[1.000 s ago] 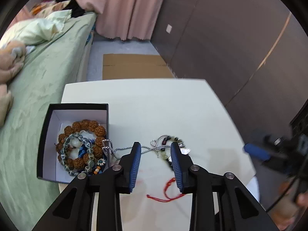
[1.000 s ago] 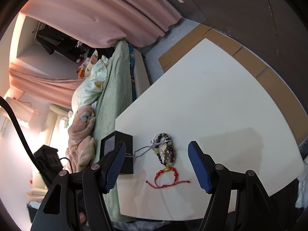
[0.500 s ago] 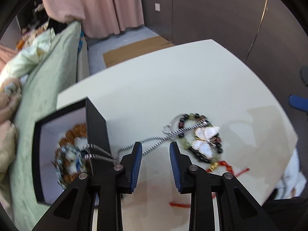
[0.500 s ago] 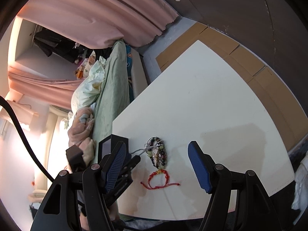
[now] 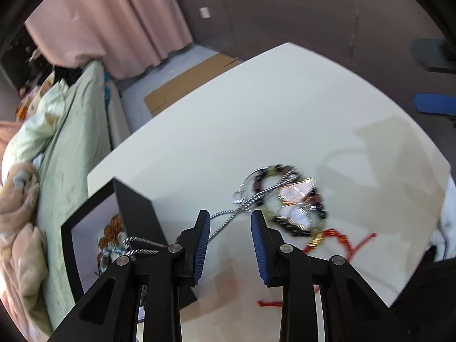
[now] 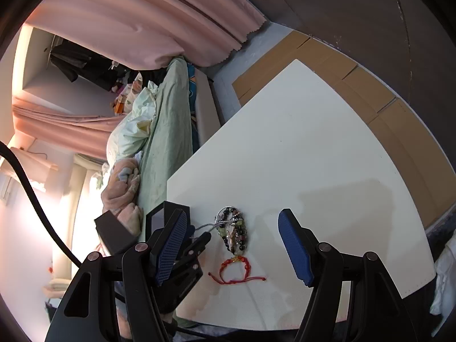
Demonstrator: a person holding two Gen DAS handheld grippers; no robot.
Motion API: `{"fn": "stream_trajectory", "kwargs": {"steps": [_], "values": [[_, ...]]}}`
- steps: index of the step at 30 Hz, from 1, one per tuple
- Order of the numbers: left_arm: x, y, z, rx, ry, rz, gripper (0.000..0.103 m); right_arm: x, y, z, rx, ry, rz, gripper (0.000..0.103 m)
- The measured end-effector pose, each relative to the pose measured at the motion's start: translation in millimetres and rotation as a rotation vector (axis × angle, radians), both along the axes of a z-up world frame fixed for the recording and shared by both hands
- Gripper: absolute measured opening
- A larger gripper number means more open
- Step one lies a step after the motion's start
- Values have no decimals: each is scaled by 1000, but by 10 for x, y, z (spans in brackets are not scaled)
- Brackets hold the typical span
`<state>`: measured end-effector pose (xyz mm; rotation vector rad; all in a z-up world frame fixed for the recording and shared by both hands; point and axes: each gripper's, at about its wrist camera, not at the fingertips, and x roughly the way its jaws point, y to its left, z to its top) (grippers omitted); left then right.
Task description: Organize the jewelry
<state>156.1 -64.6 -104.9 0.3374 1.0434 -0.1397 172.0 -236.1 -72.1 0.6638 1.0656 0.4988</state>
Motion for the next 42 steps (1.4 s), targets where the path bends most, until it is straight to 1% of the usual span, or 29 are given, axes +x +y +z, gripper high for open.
{"fn": "stream_trajectory", "kwargs": {"steps": [3, 7, 11, 15, 17, 18, 20, 22, 23, 25, 27, 28, 29, 32, 34, 35, 36, 39, 42], "values": [[27, -65, -60, 27, 23, -31, 31, 22, 25, -6, 1, -1, 7, 69], [89, -13, -204, 80, 73, -12, 31, 36, 46, -21, 3, 3, 15, 69], [130, -12, -200, 70, 59, -12, 31, 48, 41, -19, 4, 4, 14, 69], [232, 6, -196, 17, 44, 1, 31, 60, 40, -28, 8, 5, 12, 69], [282, 29, -192, -21, 36, 13, 31, 60, 43, -33, 6, 6, 14, 69], [317, 57, -191, -58, 33, 26, 31, 58, 37, -31, 6, 6, 12, 69], [335, 57, -190, -88, 26, 22, 31, 56, 26, -36, 6, 9, 12, 68], [310, 26, -192, -79, 7, 3, 31, 55, 19, -35, 6, 9, 13, 69], [287, 9, -195, -74, -5, -12, 29, 48, 22, -34, 6, 9, 13, 68], [270, 1, -200, -76, -14, -18, 28, 57, 20, -38, 6, 10, 15, 69], [263, 17, -202, -103, -10, -25, 24, 50, 29, -41, 6, 11, 22, 69], [260, 28, -201, -123, 0, -28, 18, 52, 35, -43, 5, 11, 26, 69], [251, 40, -194, -141, 9, -30, 16, 40, 51, -45, 4, 11, 32, 69], [170, 35, -195, -140, -1, -30, 15, 43, 68, -35, -2, 10, 45, 69], [152, 79, -181, -165, -1, 2, 13, 35, 72, -22, -6, 7, 50, 69], [147, 112, -144, -175, -11, 23, 10, 22, 72, -18, -8, 5, 51, 69], [140, 153, -107, -188, -20, 37, 10, 22, 66, -16, -8, 5, 52, 68], [60, 253, 74, -264, -55, 63, 10, 9, 64, -11, -10, 3, 52, 69], [-5, 302, 235, -311, -95, 90, 10, 1, 68, -23, -16, 6, 56, 68]]}}
